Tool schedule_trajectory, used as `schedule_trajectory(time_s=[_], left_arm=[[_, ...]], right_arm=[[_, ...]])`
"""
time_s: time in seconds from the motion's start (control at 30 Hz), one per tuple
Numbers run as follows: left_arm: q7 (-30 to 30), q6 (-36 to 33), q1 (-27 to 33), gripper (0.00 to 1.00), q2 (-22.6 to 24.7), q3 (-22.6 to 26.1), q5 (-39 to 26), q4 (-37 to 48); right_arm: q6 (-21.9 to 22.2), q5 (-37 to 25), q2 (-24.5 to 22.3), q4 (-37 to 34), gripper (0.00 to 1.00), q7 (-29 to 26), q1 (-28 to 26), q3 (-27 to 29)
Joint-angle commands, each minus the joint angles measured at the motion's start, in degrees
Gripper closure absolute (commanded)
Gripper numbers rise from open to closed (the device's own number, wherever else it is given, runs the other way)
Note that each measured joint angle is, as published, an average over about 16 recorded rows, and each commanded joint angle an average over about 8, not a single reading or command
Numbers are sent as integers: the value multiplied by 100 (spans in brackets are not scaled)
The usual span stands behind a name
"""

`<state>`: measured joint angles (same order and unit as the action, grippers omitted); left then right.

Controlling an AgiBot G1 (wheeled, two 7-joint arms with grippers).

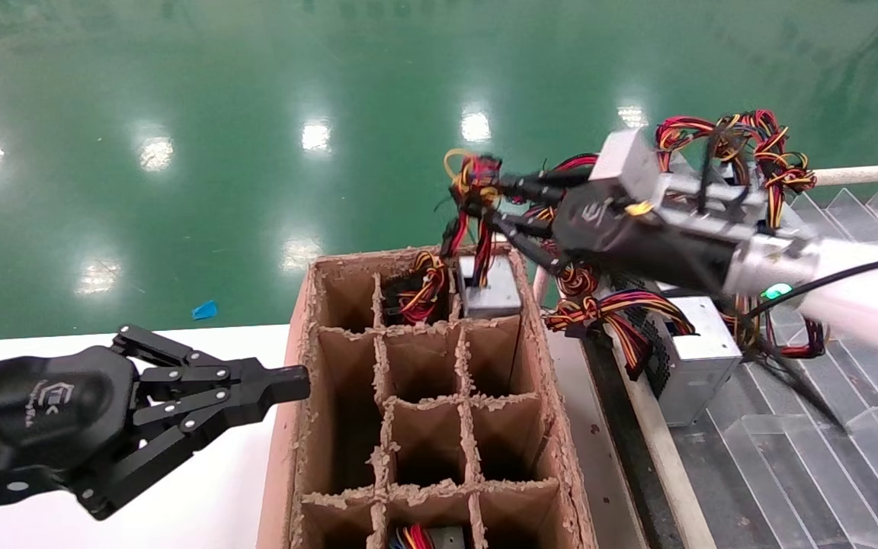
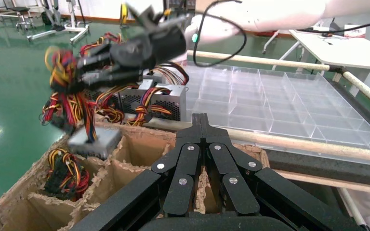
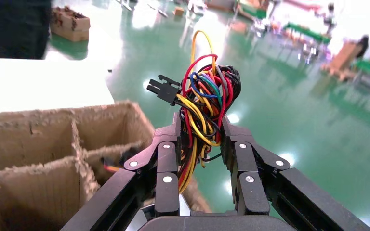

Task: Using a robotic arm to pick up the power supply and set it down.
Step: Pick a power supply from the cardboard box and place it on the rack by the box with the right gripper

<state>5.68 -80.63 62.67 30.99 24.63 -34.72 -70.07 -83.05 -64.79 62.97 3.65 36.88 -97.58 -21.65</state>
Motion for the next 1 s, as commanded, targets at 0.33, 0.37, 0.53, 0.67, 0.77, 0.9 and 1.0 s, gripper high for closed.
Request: schedule_trajectory(time_s=[0.33, 0.37, 0.53, 0.67, 0.77, 0.9, 1.0], left_arm=[[0, 0, 0, 100, 0, 0, 0, 0], [0, 0, 0, 100, 0, 0, 0, 0], [0, 0, 0, 100, 0, 0, 0, 0], [0, 0, 0, 100, 0, 0, 0, 0], [0, 0, 0, 100, 0, 0, 0, 0], [0, 0, 0, 100, 0, 0, 0, 0], [0, 0, 0, 100, 0, 0, 0, 0]], right_arm=[[-594, 371, -613, 925, 100, 466, -472, 275], [-592, 413, -693, 1059, 100, 507, -496, 310], [-529, 651, -1165, 1798, 100, 529, -508, 515], [-388, 845, -1637, 2502, 100, 410, -379, 714], [-193, 922, -2043, 3072, 100, 266, -192, 849], [158, 977, -2661, 3789, 100, -6, 137, 1042], [491, 986, -3139, 4244, 100, -260, 441, 1190]])
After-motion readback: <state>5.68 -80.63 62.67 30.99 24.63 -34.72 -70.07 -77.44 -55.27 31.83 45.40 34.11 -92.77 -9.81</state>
